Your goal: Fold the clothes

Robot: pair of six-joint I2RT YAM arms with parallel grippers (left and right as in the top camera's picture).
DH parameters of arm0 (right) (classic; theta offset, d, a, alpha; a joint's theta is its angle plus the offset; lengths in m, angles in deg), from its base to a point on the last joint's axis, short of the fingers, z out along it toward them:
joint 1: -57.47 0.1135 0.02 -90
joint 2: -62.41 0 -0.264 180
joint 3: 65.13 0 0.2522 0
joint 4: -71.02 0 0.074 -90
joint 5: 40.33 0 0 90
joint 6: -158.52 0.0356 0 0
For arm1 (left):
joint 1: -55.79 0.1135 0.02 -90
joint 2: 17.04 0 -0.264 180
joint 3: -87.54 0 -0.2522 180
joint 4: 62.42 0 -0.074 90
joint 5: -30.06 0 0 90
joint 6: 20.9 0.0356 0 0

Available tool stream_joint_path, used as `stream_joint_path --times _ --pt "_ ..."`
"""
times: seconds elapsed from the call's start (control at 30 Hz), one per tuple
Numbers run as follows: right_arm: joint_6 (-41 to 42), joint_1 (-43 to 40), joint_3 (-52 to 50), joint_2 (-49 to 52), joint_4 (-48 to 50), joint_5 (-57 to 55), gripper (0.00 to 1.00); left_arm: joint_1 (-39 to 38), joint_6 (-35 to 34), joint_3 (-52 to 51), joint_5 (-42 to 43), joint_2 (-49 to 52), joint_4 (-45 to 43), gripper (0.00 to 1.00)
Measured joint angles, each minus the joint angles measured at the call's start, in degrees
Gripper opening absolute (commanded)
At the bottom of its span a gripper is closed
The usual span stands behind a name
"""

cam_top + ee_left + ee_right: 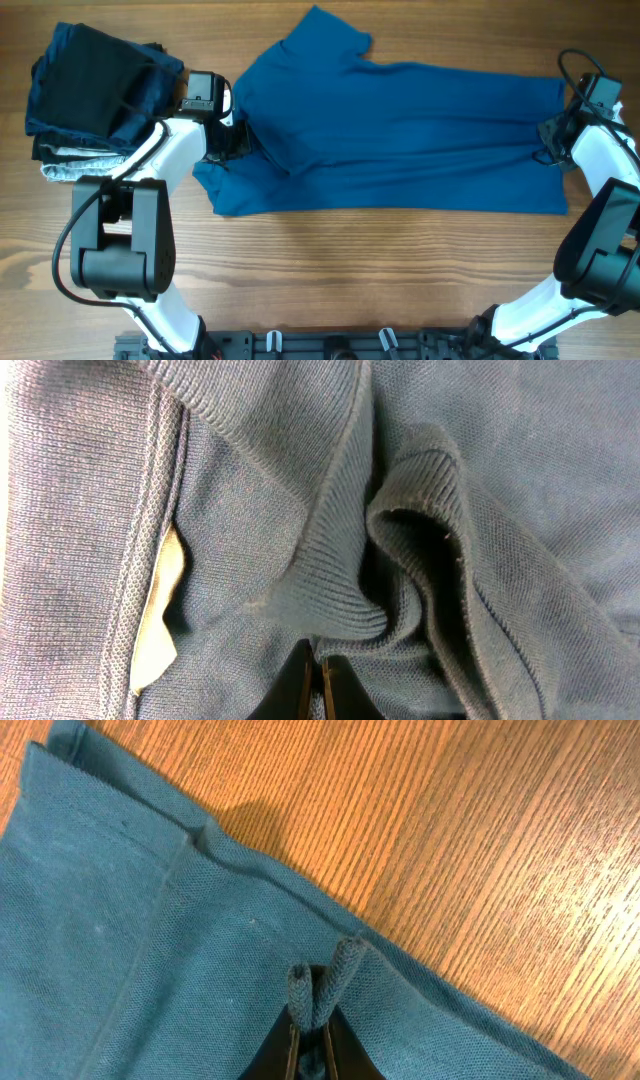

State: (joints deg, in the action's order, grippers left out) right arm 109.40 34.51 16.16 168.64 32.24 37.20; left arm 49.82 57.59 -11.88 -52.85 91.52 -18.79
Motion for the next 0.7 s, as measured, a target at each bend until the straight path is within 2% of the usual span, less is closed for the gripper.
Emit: stream_joint_path --times 0.07,0.17,0.2,0.27,0.3,0.4,0.47,0.53,0.6,0.63,0.67,0.7 --pt "-0.2 0.0 0.0 0.4 0.1 -0.2 0.11 0.0 0.0 0.0 0.3 0.0 -1.0 0.05" --pt "-0.2 0.0 0.0 2.7 0.6 -0.7 0.21 0.0 -0.1 0.0 1.3 0.0 -2.9 0.07" --pt "-0.2 0.0 0.0 3.2 0.7 -0.7 0.28 0.0 -0.2 0.0 1.6 0.0 -3.2 0.09" --pt "-0.6 0.0 0.0 3.8 1.6 -1.1 0.6 0.1 -0.2 0.0 2.0 0.0 -3.4 0.15" --pt "-1.0 0.0 0.0 3.8 2.3 -1.1 0.65 0.1 -0.4 0.0 2.0 0.0 -3.4 0.17" --pt "-4.4 0.0 0.0 3.9 5.3 -1.1 0.71 0.1 -0.7 0.0 2.2 0.0 -3.8 0.23" --pt "-10.3 0.0 0.3 3.9 6.2 -1.1 0.72 0.1 -0.8 0.2 2.2 0.0 -3.8 0.26" --pt "-17.0 -0.1 2.5 3.8 2.9 -0.4 0.72 0.1 -0.9 1.6 2.2 -0.6 -3.6 0.38" --pt "-23.3 -0.2 6.8 3.0 -2.3 3.4 0.7 0.1 -1.2 3.6 2.2 -3.6 -3.6 0.55" --pt "-27.2 -0.2 9.1 1.5 -4.3 7.4 0.67 0.1 -1.8 5.1 2.2 -6.5 -3.8 0.75" --pt "-31.6 -0.2 10.9 -0.3 -5.7 13.1 0.66 0.2 -2.4 6.5 2.2 -9.7 -3.9 0.88" --pt "-34.6 0.0 12.2 -2.0 -6.4 17.4 0.66 0.4 -2.8 7.6 2.0 -12.7 -4.2 0.95"
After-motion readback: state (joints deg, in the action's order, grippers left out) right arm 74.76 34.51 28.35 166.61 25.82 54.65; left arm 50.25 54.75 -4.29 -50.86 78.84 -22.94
